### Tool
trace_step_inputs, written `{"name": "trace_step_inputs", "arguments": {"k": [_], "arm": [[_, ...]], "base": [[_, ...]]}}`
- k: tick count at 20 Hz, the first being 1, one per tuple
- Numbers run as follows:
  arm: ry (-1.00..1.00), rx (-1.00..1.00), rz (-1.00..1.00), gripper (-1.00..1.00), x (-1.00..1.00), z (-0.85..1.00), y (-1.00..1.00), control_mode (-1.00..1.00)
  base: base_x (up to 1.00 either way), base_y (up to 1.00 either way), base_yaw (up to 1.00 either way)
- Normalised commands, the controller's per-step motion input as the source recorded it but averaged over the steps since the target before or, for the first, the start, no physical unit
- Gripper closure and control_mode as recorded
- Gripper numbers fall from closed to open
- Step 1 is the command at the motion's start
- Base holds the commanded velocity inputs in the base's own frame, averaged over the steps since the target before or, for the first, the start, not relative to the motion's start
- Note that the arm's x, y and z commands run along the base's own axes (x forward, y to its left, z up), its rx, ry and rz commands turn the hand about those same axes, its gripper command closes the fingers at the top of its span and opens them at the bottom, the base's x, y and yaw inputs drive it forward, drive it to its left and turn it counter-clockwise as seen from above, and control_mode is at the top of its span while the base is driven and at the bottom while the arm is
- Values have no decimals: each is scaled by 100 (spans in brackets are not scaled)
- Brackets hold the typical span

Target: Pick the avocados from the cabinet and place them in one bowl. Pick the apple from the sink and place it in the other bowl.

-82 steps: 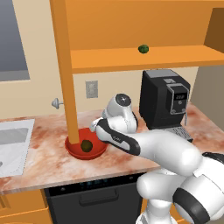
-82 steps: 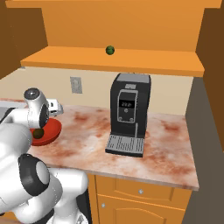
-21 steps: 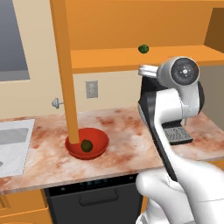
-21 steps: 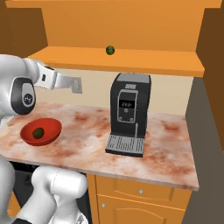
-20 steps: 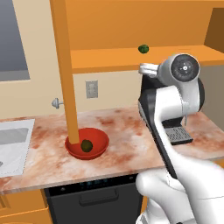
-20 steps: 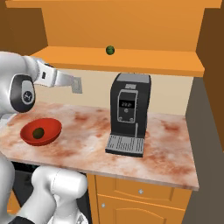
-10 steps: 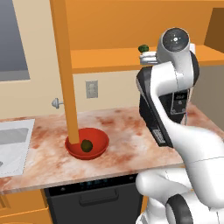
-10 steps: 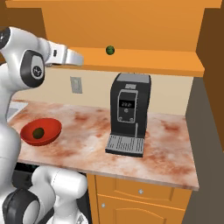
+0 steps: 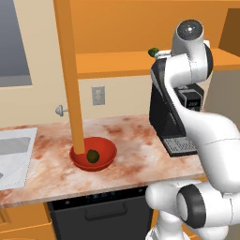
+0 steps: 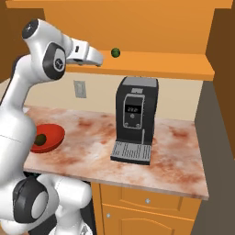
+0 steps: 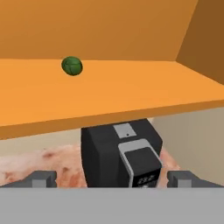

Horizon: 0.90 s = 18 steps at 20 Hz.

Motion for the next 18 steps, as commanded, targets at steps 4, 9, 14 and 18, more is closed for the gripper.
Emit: {"name": "trace_step_inputs", "arguments": {"k": [4,9,14,18], "arm": [[-8,8,2,-100,63,-24,-24,-100],[-5,3,5,-100,53,-6,-17,-100],[4,0,13,-100,56,11,-18,-100],[3,0,3,-100,61,-3,1,-100]], "base": [[0,0,0],[0,0,0],[0,0,0],[0,0,0]]}}
